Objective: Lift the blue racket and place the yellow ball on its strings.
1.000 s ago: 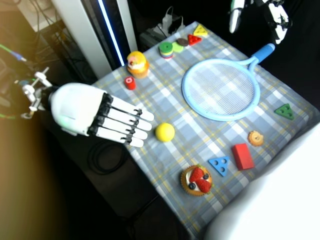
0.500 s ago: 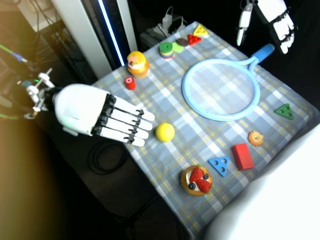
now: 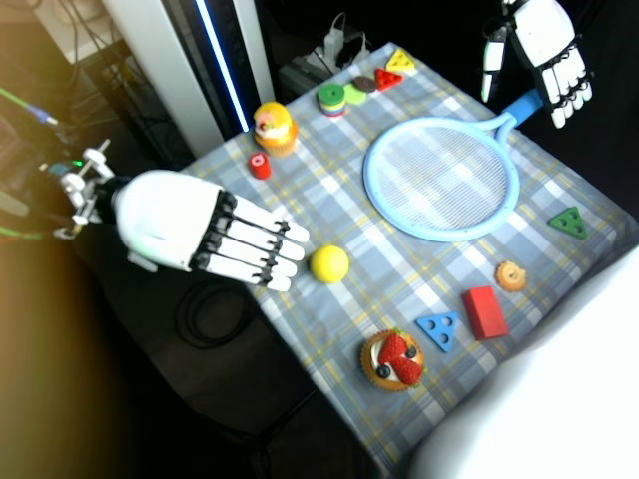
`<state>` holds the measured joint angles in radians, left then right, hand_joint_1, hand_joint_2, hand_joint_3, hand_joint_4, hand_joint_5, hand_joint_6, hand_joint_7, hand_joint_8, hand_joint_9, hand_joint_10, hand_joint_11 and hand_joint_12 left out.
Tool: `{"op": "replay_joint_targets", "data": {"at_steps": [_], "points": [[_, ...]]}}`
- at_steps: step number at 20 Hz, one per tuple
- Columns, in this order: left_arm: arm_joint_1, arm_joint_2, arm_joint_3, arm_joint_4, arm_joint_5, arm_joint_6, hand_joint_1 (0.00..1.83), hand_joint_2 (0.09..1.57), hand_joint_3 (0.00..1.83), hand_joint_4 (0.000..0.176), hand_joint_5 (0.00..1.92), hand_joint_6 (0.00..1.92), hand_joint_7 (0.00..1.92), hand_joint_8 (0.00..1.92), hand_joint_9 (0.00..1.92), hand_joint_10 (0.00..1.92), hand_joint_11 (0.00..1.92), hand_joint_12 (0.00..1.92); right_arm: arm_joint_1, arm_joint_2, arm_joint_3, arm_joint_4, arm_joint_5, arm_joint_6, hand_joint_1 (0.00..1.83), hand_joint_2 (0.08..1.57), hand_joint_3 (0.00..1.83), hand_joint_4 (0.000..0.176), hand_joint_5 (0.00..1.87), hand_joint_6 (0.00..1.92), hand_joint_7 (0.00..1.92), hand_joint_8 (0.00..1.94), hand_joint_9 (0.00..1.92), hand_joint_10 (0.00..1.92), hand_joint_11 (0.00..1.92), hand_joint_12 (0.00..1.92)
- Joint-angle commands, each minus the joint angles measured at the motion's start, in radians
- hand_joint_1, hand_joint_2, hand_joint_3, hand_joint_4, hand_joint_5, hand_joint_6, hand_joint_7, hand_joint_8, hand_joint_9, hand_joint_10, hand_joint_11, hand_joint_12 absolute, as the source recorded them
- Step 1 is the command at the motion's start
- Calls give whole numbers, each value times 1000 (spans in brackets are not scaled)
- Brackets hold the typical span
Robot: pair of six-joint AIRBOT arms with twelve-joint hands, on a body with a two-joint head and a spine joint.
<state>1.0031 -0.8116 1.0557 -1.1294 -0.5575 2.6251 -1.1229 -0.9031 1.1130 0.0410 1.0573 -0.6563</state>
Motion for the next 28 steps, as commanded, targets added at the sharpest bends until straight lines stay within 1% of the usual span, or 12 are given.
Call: {"op": "replay_joint_targets", "data": {"at_steps": [1, 12, 14, 15, 16, 17, 18, 19, 20, 21, 25, 28], "points": [[-9, -6, 14, 8, -71, 9, 907, 860, 0, 176, 13, 5, 221, 13, 107, 15, 58, 33, 14, -2, 7, 20, 113, 2, 928, 1235, 1, 0, 612, 3, 640, 4, 617, 7, 445, 375], [-65, -75, 73, -25, -14, 44, 1042, 916, 0, 176, 477, 8, 515, 5, 352, 1, 85, 271, 14, -7, 9, 17, 112, 8, 906, 1231, 0, 0, 624, 1, 655, 1, 648, 1, 458, 477], [-66, -75, 73, -33, -14, 44, 1025, 960, 0, 120, 822, 16, 695, 8, 491, 9, 30, 573, 13, -7, 9, 17, 112, 8, 866, 1242, 4, 0, 619, 1, 647, 0, 642, 0, 444, 480], [-66, -75, 71, -34, -17, 44, 1052, 1028, 5, 165, 1056, 594, 862, 8, 590, 13, 17, 705, 13, -7, 9, 17, 112, 10, 856, 1243, 4, 0, 619, 2, 647, 1, 642, 1, 447, 484], [-66, -75, 68, -35, -21, 44, 1218, 1043, 2, 0, 1179, 688, 1015, 595, 791, 63, 130, 871, 11, -7, 9, 17, 112, 12, 862, 1244, 3, 0, 620, 2, 649, 1, 643, 1, 444, 487], [-66, -75, 63, -34, -26, 44, 1151, 1012, 0, 14, 1218, 618, 1009, 630, 924, 115, 216, 949, 8, -7, 9, 17, 112, 14, 879, 1247, 3, 0, 617, 0, 641, 0, 639, 0, 441, 489], [-66, -75, 59, -31, -32, 44, 1128, 1006, 0, 68, 1219, 620, 960, 878, 918, 429, 319, 1140, 6, -7, 9, 17, 112, 17, 884, 1249, 3, 0, 618, 1, 641, 0, 637, 0, 440, 489], [-65, -74, 52, -28, -41, 44, 1012, 1082, 6, 68, 871, 1349, 814, 1334, 734, 1089, 374, 1386, 3, -7, 9, 17, 112, 20, 886, 1250, 3, 0, 619, 1, 639, 0, 636, 0, 441, 491], [-65, -71, 44, -25, -51, 44, 961, 1128, 9, 125, 721, 1807, 721, 1798, 639, 1665, 433, 1715, 2, -7, 9, 17, 112, 20, 889, 1248, 2, 0, 621, 2, 636, 0, 635, 0, 444, 493], [-65, -65, 31, -13, -67, 39, 952, 1189, 19, 166, 777, 1898, 748, 1896, 675, 1870, 586, 1880, 2, -7, 9, 17, 112, 20, 901, 1247, 1, 0, 623, 2, 636, 0, 634, 0, 441, 490], [-35, 20, -65, 142, -142, -174, 1092, 1373, 13, 176, 1030, 1921, 1196, 1921, 1089, 1921, 966, 1921, 2, -7, 9, 17, 113, 22, 934, 1241, 0, 0, 620, 0, 637, 3, 626, 0, 433, 485], [12, 106, -159, 287, -262, -395, 1733, 1214, 0, 176, 842, 1921, 1100, 1921, 1389, 1921, 1392, 1921, 11, -7, 10, 18, 126, 22, 965, 1242, 0, 0, 622, 1, 635, 2, 619, 2, 421, 477]]}}
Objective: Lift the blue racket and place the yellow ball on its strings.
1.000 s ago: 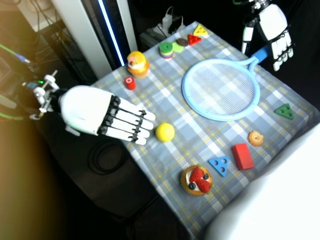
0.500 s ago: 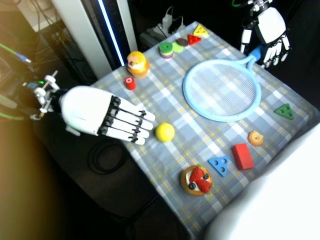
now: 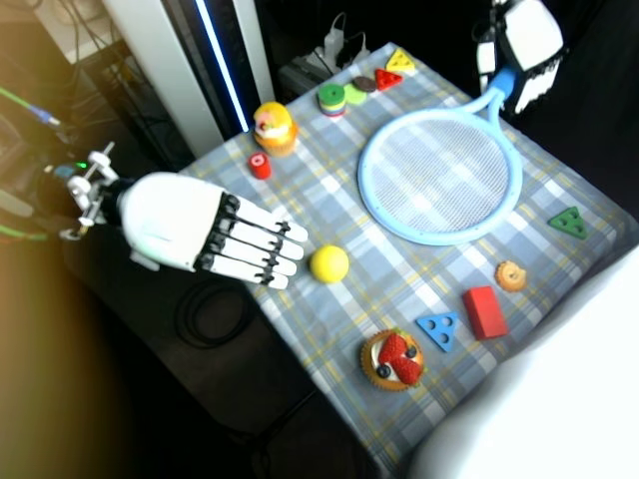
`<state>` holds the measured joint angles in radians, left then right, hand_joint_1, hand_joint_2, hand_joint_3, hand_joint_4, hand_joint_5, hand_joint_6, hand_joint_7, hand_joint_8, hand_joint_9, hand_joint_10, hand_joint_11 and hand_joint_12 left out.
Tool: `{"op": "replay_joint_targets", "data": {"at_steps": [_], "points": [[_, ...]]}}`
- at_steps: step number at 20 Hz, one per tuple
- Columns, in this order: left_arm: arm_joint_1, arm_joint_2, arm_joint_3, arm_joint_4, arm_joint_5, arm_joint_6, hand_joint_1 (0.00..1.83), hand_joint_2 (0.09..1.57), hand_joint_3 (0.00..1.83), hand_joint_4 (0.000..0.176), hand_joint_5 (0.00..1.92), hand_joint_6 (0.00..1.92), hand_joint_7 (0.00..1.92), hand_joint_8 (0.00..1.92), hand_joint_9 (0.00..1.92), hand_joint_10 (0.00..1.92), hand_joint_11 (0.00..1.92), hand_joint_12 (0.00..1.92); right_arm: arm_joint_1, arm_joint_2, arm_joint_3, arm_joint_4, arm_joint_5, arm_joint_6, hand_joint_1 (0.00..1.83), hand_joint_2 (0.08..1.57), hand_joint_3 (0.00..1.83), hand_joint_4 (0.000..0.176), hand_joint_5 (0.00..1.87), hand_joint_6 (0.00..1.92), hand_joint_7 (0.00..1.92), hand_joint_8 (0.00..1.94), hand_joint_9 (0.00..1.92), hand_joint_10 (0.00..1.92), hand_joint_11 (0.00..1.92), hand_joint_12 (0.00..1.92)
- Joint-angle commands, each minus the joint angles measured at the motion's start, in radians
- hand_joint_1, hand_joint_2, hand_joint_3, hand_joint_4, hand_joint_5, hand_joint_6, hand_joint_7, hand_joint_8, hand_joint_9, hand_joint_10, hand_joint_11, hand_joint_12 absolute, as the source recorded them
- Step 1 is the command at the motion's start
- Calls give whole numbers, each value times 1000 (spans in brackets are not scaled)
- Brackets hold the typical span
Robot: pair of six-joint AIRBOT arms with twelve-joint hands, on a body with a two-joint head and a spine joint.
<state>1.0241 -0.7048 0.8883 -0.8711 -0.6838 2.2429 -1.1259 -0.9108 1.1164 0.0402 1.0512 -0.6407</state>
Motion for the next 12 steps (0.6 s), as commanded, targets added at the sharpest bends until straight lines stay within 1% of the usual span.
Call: {"op": "replay_joint_targets", "data": {"at_steps": [1, 2, 3, 4, 5, 6, 7, 8, 9, 10, 11, 12], "points": [[-3, 16, -11, 50, -163, -30, 1765, 1215, 0, 176, 852, 1921, 1126, 1921, 1469, 1921, 1385, 1921, 19, 1, 8, 18, 133, 6, 943, 1242, 0, 0, 611, 0, 630, 0, 618, 1, 416, 471], [6, 39, -47, 86, -213, -38, 1776, 1197, 0, 176, 894, 1921, 1164, 1921, 1516, 1921, 1488, 1921, 32, -4, 15, 18, 133, 6, 931, 1240, 0, 0, 601, 0, 625, 0, 620, 0, 434, 434], [8, 49, -65, 106, -237, -39, 1751, 1211, 0, 176, 938, 1921, 1247, 1921, 1568, 1921, 1605, 1921, 41, -9, 22, 18, 133, 6, 921, 1228, 1, 0, 592, 1, 618, 1, 609, 1, 454, 354], [8, 54, -80, 126, -256, -41, 1766, 1207, 0, 176, 911, 1921, 1191, 1921, 1546, 1921, 1651, 1921, 53, -15, 30, 18, 133, 6, 949, 1198, 4, 0, 595, 0, 628, 0, 607, 0, 476, 282], [8, 54, -90, 146, -271, -52, 1772, 1205, 0, 176, 883, 1921, 1160, 1921, 1539, 1921, 1666, 1921, 66, -21, 39, 18, 131, 6, 963, 1181, 2, 0, 598, 0, 627, 1, 596, 0, 485, 218], [6, 54, -100, 169, -284, -66, 1792, 1199, 0, 176, 876, 1921, 1151, 1921, 1541, 1921, 1672, 1921, 86, -28, 53, 13, 118, 6, 971, 1169, 0, 0, 593, 0, 619, 0, 582, 0, 476, 197], [3, 54, -105, 179, -288, -68, 1823, 1197, 0, 176, 885, 1921, 1154, 1921, 1538, 1921, 1638, 1921, 103, -34, 63, 3, 97, 6, 994, 1139, 0, 0, 591, 0, 614, 0, 582, 1, 467, 186], [0, 53, -110, 190, -293, -68, 1824, 1191, 0, 176, 885, 1921, 1157, 1921, 1532, 1921, 1614, 1921, 136, -47, 81, -21, 58, 6, 1019, 1113, 0, 0, 585, 0, 609, 0, 588, 3, 472, 183], [-1, 52, -113, 198, -296, -68, 1778, 1191, 0, 176, 872, 1921, 1179, 1921, 1550, 1921, 1616, 1921, 165, -61, 100, -48, 17, 9, 1049, 1055, 0, 0, 588, 1, 621, 1, 615, 5, 498, 191], [-2, 52, -115, 204, -297, -68, 1777, 1177, 0, 176, 853, 1921, 1195, 1921, 1568, 1921, 1608, 1921, 195, -75, 117, -79, -20, 22, 1081, 1009, 0, 0, 590, 0, 629, 1, 646, 4, 524, 222], [-4, 51, -116, 210, -298, -68, 1761, 1182, 0, 176, 823, 1921, 1213, 1921, 1569, 1921, 1614, 1921, 220, -92, 139, -114, -62, 39, 1067, 1004, 0, 0, 579, 5, 611, 0, 622, 1, 400, 462], [-5, 50, -117, 216, -301, -68, 1752, 1197, 0, 176, 788, 1921, 1210, 1921, 1577, 1921, 1548, 1921, 246, -111, 163, -146, -103, 55, 1023, 1014, 0, 0, 583, 2, 618, 6, 625, 1, 273, 769]]}}
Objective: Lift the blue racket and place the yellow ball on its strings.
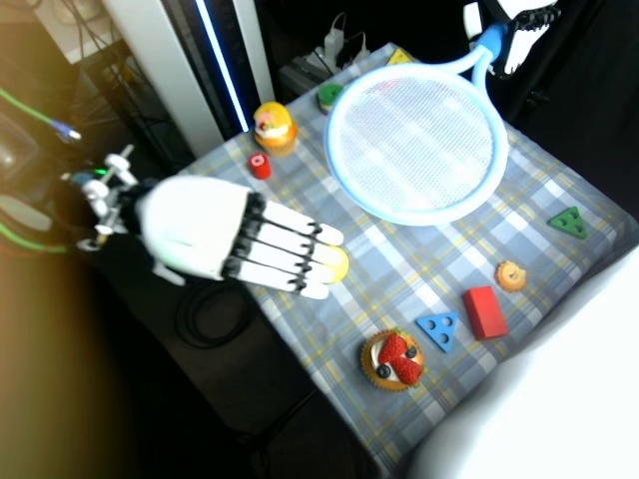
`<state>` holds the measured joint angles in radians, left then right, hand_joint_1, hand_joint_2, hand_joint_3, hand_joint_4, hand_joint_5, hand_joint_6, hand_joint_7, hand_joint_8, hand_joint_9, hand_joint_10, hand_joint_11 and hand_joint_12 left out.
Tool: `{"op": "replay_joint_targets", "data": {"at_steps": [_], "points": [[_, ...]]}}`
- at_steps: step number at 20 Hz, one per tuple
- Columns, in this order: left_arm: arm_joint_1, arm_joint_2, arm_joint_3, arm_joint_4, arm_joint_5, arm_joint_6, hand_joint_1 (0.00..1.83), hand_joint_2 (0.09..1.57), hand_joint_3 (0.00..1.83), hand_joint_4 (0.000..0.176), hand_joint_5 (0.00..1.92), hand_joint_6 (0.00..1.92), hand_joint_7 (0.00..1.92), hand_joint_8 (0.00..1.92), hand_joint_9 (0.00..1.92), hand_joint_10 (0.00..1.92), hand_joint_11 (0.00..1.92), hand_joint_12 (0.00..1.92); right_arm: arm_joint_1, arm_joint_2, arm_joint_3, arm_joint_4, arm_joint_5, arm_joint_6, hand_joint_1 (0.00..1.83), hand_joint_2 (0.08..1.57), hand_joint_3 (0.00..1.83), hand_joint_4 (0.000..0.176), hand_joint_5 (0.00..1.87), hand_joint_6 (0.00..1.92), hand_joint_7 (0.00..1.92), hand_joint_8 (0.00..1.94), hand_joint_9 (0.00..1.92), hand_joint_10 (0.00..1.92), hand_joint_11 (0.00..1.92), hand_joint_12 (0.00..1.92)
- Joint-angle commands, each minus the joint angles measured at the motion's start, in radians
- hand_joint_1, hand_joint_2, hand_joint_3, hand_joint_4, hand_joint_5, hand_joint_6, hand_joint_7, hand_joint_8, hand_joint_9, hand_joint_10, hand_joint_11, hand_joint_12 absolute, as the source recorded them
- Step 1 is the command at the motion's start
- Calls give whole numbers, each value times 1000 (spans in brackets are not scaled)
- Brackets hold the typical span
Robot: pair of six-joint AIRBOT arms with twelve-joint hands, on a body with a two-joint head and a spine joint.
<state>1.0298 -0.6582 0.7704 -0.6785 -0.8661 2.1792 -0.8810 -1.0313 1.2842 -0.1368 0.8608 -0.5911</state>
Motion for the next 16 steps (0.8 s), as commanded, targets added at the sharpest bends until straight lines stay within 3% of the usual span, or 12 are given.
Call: {"op": "replay_joint_targets", "data": {"at_steps": [1, 6, 9, 10, 11, 12, 14, 15, 16], "points": [[-14, 1, -2, 30, -123, -5, 1681, 1212, 3, 176, 811, 1921, 1227, 1921, 1572, 1921, 1574, 1921, 25, -7, 14, 5, 46, 9, 1045, 997, 0, 0, 599, 1, 652, 3, 657, 5, 253, 895], [-24, -5, -9, 57, -140, -5, 1807, 1138, 0, 176, 892, 1921, 1217, 1921, 1556, 1921, 1524, 1921, 70, -57, 70, -49, -76, 9, 1215, 941, 0, 0, 667, 10, 740, 20, 755, 33, 371, 887], [-26, -8, -11, 62, -144, -5, 1829, 1141, 0, 176, 886, 1921, 1237, 1921, 1592, 1921, 1400, 1921, 73, -74, 87, -51, -101, 10, 1277, 955, 1, 0, 781, 6, 929, 38, 977, 103, 470, 1238], [-26, -8, -11, 61, -147, -5, 1818, 1138, 0, 176, 866, 1921, 1222, 1921, 1573, 1921, 1515, 1921, 73, -77, 87, -51, -101, 10, 1346, 1040, 22, 0, 872, 10, 1007, 757, 1034, 423, 597, 1521], [-26, -8, -11, 60, -148, -5, 1819, 1135, 0, 176, 843, 1921, 1211, 1921, 1565, 1921, 1544, 1921, 73, -77, 87, -51, -101, 10, 1360, 1057, 11, 0, 948, 7, 1039, 882, 973, 874, 736, 1582], [-26, -8, -11, 58, -149, -5, 1805, 1154, 0, 176, 883, 1921, 1236, 1921, 1584, 1921, 1554, 1921, 73, -77, 87, -51, -101, 11, 1297, 1075, 3, 0, 1097, 333, 1052, 1068, 1019, 1064, 886, 1530], [-26, -9, -11, 57, -149, -5, 1825, 1157, 0, 176, 916, 1921, 1238, 1921, 1579, 1921, 1351, 1900, 73, -77, 87, -50, -101, 11, 1280, 1077, 0, 0, 1223, 293, 1004, 1203, 972, 1184, 883, 1518], [-26, -9, -12, 58, -151, -5, 1816, 1156, 0, 176, 922, 1921, 1248, 1921, 1580, 1921, 1270, 1718, 73, -74, 86, -50, -96, 21, 1272, 1096, 0, 0, 1220, 292, 943, 1301, 915, 1271, 821, 1574], [-25, -9, -13, 61, -153, -5, 1807, 1151, 0, 176, 892, 1921, 1254, 1921, 1584, 1921, 1363, 1880, 73, -60, 82, -43, -68, 41, 1261, 1129, 2, 0, 1116, 480, 873, 1410, 781, 1355, 636, 1628]]}}
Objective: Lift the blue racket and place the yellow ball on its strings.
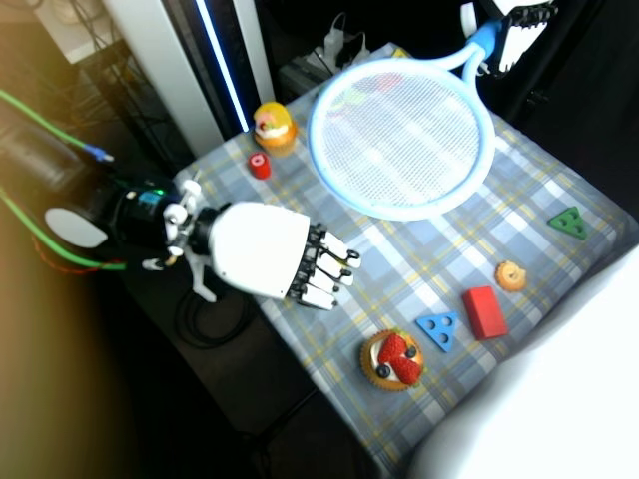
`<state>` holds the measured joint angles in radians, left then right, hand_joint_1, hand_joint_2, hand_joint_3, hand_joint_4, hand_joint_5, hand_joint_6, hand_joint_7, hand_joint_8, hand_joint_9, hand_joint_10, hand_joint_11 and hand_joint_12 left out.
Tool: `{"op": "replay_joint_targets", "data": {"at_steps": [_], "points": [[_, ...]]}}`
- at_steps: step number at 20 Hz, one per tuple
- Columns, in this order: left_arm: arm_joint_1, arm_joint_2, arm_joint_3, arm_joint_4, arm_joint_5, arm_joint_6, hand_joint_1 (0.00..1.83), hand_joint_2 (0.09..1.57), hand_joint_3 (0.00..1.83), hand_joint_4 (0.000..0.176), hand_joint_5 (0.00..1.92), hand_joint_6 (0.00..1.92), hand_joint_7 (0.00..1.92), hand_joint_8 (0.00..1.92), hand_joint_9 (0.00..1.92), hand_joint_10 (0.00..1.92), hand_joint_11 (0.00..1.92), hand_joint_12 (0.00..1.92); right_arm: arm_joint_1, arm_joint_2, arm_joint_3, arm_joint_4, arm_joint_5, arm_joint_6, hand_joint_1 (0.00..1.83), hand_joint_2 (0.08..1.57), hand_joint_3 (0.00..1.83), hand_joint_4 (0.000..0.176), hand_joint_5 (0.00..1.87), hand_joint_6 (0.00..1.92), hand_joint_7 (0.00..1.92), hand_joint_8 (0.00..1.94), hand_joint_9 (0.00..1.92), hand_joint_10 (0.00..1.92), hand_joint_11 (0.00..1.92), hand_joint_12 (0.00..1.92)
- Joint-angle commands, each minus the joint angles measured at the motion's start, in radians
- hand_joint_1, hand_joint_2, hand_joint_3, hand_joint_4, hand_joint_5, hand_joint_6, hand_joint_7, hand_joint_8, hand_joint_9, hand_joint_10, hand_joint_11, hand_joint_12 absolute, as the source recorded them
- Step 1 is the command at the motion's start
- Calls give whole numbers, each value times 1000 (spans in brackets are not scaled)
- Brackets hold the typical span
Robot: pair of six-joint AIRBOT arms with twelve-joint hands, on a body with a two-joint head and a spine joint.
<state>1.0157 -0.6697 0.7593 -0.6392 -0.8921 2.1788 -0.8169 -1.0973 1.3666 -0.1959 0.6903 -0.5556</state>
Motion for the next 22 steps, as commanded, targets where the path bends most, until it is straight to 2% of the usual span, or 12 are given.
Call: {"op": "replay_joint_targets", "data": {"at_steps": [1, 2, 5, 6, 8, 9, 12, 14, 16, 19, 21, 22], "points": [[-11, 3, -3, 23, -128, -4, 1797, 1172, 2, 176, 861, 1921, 1269, 1921, 1596, 1921, 1333, 1913, 9, 18, -8, 27, 126, 11, 1256, 1145, 1, 0, 1074, 551, 838, 1466, 739, 1440, 592, 1721], [-11, 3, -4, 26, -128, -4, 1760, 1181, 6, 176, 859, 1921, 1293, 1921, 1599, 1921, 1407, 1919, 9, 39, -26, 44, 172, 11, 1245, 1165, 1, 0, 1028, 626, 796, 1527, 693, 1563, 564, 1846], [-11, 4, -4, 29, -129, -4, 1727, 1169, 0, 176, 922, 1921, 1358, 1921, 1603, 1921, 1389, 1921, 9, 93, -80, 65, 320, 11, 1256, 1131, 0, 0, 1142, 537, 815, 1419, 734, 1222, 536, 1558], [-11, 4, -5, 29, -130, -4, 1736, 1153, 0, 176, 871, 1921, 1366, 1921, 1613, 1921, 1352, 1921, 9, 101, -90, 64, 355, 11, 1254, 1117, 1, 0, 1154, 584, 837, 1322, 736, 1038, 520, 1382], [-12, 3, -9, 38, -136, -4, 1707, 1163, 0, 176, 760, 1921, 1361, 1921, 1635, 1921, 1268, 1824, 36, 109, -103, 36, 408, 11, 1244, 1111, 2, 0, 1137, 650, 867, 1243, 779, 880, 537, 1307], [-15, 2, -11, 45, -140, -4, 1713, 1177, 5, 176, 712, 1921, 1363, 1921, 1652, 1921, 1228, 1856, 68, 109, -111, -6, 412, 16, 1242, 1112, 0, 0, 1127, 649, 878, 1249, 781, 917, 556, 1345], [-20, -1, -10, 53, -140, -4, 1694, 1195, 10, 176, 895, 1921, 1349, 1921, 1601, 1921, 1553, 1920, 127, 99, -125, -119, 412, 54, 1255, 1090, 0, 0, 1206, 530, 896, 1201, 809, 912, 600, 1273], [-28, -6, -9, 65, -143, -4, 1685, 1190, 7, 176, 872, 1921, 1344, 1921, 1585, 1921, 1583, 1921, 141, 91, -135, -194, 411, 82, 1259, 1100, 0, 0, 1181, 490, 906, 1259, 867, 903, 716, 1220], [-35, -10, -9, 77, -143, -4, 1661, 1187, 5, 176, 863, 1921, 1350, 1921, 1592, 1921, 1572, 1921, 142, 91, -145, -233, 408, 95, 1259, 1124, 0, 0, 1135, 452, 883, 1373, 894, 1095, 845, 1280], [-40, -10, -10, 81, -147, -4, 1642, 1191, 6, 176, 882, 1921, 1373, 1921, 1606, 1921, 1459, 1921, 147, 96, -155, -259, 408, 99, 1261, 1116, 0, 0, 1181, 395, 873, 1367, 835, 1199, 789, 1397], [-40, -10, -9, 81, -150, -4, 1650, 1188, 4, 176, 885, 1921, 1359, 1921, 1584, 1921, 1523, 1921, 149, 105, -161, -260, 409, 97, 1236, 1154, 1, 0, 1018, 720, 826, 1415, 673, 1052, 599, 1358], [-40, -10, -9, 81, -152, -4, 1653, 1185, 3, 176, 909, 1921, 1352, 1921, 1575, 1921, 1568, 1921, 150, 109, -164, -260, 409, 97, 1154, 1136, 14, 0, 938, 996, 703, 881, 631, 907, 535, 1285]]}}
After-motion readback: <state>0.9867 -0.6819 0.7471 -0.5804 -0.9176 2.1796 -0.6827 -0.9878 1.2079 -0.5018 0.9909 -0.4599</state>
